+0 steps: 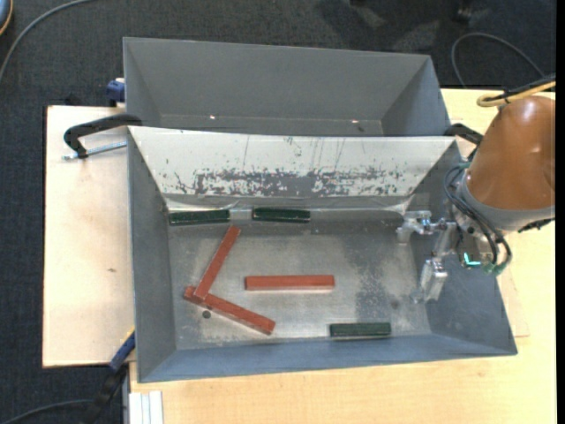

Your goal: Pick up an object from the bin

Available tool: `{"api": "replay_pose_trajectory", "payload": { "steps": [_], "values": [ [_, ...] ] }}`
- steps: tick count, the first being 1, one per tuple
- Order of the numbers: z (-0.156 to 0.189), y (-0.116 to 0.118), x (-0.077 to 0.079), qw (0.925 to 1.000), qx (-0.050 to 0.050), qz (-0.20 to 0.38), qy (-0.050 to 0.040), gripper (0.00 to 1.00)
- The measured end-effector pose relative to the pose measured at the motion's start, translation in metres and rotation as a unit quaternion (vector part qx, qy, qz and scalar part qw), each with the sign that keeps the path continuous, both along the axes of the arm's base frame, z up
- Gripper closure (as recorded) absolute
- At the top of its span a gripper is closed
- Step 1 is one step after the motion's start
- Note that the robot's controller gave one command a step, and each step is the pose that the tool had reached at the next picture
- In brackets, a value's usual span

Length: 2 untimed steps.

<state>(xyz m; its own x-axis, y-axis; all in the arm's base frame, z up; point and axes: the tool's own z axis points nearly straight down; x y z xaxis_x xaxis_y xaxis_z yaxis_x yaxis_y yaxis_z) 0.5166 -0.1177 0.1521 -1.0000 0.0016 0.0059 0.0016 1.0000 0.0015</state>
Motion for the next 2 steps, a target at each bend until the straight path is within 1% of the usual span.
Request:
{"api": "replay_pose_trajectory", "payload": {
  "steps": [1,2],
  "values": [
    [-0.065,0.059,-0.003,0.9999,0.002,-0.012,0.0003,0.00],
    [-0.082,0.152,0.008,1.0000,0.002,0.000,-0.0035,0.00]
  ]
}}
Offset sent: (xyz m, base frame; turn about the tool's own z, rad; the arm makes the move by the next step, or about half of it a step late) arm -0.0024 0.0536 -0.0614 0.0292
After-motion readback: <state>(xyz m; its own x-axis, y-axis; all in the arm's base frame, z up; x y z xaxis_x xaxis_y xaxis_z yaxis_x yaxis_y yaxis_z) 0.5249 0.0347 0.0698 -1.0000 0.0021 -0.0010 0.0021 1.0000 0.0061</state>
